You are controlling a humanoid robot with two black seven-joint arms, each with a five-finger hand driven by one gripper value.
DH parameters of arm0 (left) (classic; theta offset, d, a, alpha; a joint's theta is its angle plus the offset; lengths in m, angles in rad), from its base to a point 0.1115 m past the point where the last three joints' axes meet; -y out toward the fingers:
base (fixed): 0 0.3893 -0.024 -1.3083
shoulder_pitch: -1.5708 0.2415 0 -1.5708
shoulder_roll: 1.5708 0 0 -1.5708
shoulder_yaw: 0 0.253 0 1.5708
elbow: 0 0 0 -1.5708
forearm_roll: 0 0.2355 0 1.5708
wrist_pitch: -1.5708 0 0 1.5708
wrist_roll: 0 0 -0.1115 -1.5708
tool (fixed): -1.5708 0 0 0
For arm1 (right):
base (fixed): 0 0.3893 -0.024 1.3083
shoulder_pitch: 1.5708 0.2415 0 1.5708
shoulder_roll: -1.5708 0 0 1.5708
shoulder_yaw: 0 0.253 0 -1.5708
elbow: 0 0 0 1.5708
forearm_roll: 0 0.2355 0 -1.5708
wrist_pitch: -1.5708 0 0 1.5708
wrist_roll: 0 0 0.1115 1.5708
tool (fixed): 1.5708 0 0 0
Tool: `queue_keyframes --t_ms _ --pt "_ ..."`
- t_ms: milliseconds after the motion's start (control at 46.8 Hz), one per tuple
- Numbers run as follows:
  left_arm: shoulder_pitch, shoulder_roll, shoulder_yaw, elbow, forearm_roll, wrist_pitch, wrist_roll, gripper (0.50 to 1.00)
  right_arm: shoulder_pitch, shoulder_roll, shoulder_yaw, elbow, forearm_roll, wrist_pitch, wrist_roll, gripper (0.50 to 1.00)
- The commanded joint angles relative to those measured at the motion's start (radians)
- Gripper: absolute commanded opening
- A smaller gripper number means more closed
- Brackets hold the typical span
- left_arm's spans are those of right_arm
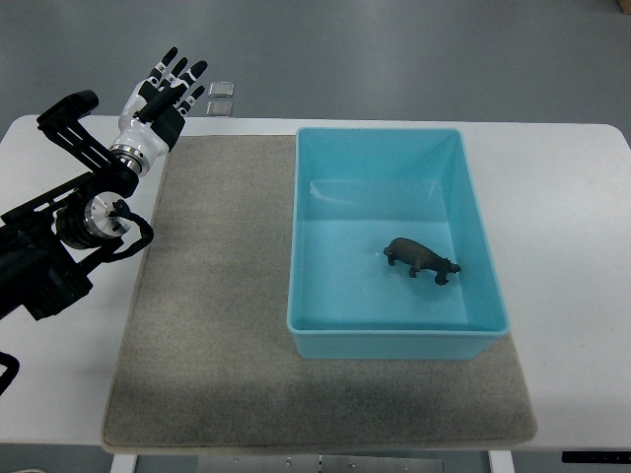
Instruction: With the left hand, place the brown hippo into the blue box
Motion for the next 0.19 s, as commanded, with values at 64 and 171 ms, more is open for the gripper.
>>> queue_keyframes --t_ms 64,171 --pt "0.000 0.003 0.000 0.000 0.000 0.000 0.000 0.996 0.000 0.000 0.001 0.001 0.001 0.010 0.000 0.936" --pt "0.000 0.005 0.000 0.002 0.000 0.000 0.000 0.996 0.000 0.000 0.001 0.001 -0.003 0.010 -0.003 0.936"
